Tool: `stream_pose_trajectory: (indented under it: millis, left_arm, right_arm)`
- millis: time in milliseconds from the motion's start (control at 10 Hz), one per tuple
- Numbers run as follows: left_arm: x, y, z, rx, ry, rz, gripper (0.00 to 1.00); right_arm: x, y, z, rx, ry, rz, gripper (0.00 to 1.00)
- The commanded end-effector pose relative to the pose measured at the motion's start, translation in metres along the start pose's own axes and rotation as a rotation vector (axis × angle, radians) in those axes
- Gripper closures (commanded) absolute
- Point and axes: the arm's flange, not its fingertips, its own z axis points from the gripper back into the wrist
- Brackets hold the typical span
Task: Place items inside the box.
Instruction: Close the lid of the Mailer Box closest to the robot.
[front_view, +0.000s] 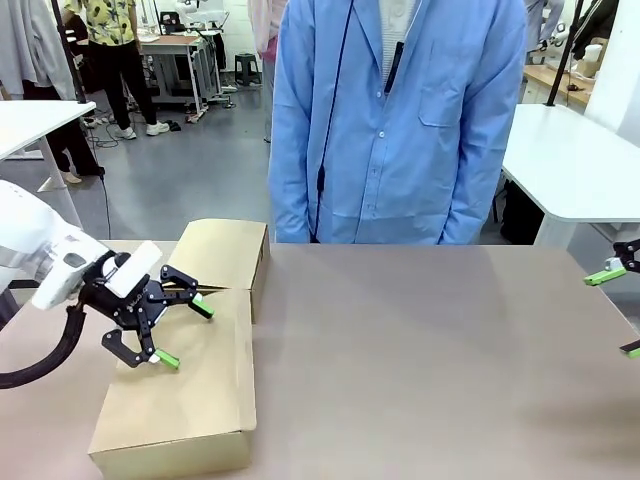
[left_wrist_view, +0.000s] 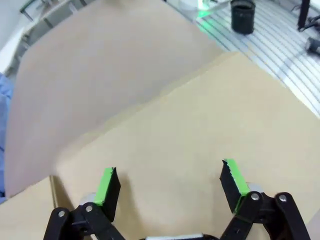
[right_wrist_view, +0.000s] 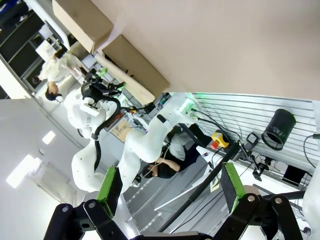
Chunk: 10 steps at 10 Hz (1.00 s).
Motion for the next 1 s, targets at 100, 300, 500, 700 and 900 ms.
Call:
stream_pose_trajectory:
  millis: [100, 300, 500, 700, 900]
  left_arm:
    - [-0.015, -0.040, -0.014, -0.016, 0.035, -0.012, 0.00]
    - [-0.007, -0.036, 0.005, 0.020, -0.009, -0.006, 0.00]
    - [0.013, -0.037, 0.050, 0.043, -0.155, 0.051, 0.00]
    - [0.028, -0.046, 0.107, 0.098, -0.286, 0.166, 0.00]
    - [0.023, -0.049, 0.150, 0.133, -0.444, 0.573, 0.00]
  right_arm:
    - [-0.002, 0.001, 0.002, 0.004, 0.003, -0.004, 0.00]
    - [-0.002, 0.001, 0.002, 0.004, 0.003, -0.004, 0.00]
    - [-0.002, 0.001, 0.002, 0.004, 0.003, -0.004, 0.00]
    - [-0.002, 0.001, 0.002, 0.004, 0.003, -0.004, 0.00]
    - [-0.002, 0.001, 0.002, 0.004, 0.003, -0.004, 0.00]
